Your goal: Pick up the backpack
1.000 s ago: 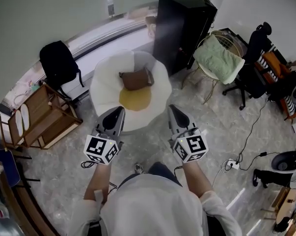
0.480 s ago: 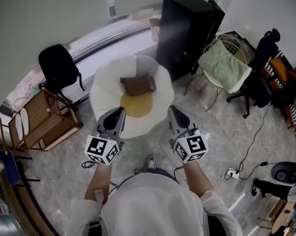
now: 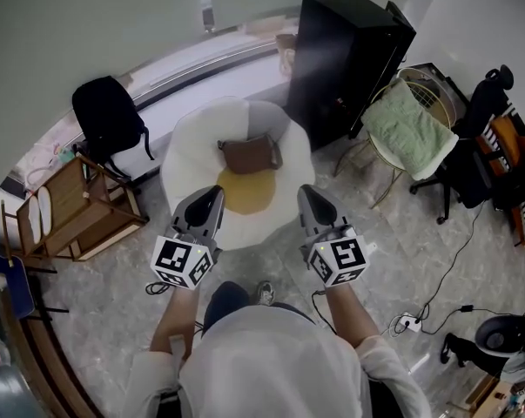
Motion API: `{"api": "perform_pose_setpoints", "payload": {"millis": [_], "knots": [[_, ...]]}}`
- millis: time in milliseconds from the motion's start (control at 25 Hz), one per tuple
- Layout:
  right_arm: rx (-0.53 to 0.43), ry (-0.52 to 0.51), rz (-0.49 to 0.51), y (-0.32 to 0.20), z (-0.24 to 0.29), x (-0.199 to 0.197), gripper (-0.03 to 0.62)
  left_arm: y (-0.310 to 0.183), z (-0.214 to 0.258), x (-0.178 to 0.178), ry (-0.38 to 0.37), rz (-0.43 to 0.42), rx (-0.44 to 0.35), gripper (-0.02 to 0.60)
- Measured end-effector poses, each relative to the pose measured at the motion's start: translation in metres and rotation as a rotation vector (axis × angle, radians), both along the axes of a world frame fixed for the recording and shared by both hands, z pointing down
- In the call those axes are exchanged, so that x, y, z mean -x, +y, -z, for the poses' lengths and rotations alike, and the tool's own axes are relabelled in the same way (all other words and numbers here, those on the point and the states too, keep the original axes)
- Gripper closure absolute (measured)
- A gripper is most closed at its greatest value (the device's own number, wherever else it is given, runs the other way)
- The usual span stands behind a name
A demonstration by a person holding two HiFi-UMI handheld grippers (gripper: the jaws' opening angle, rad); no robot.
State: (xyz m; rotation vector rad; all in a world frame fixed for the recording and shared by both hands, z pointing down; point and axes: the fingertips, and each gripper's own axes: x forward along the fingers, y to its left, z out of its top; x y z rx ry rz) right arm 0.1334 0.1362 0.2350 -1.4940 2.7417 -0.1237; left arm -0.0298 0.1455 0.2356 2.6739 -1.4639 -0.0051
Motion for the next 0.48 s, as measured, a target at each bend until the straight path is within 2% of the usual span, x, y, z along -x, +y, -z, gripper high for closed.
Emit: {"api": "perform_pose_setpoints", "payload": {"millis": [240, 480], "knots": [[0.011, 0.000, 0.000, -0.019, -0.005, 0.009, 0.564, -0.021, -0.005, 0.007, 0.007, -0.004, 0.010, 0.541], [0.015, 0.010, -0.036, -0.048, -0.009, 0.020, 0.564, -0.057, -0.011, 0.018, 0.020, -0.043, 0.018, 0.541]]}}
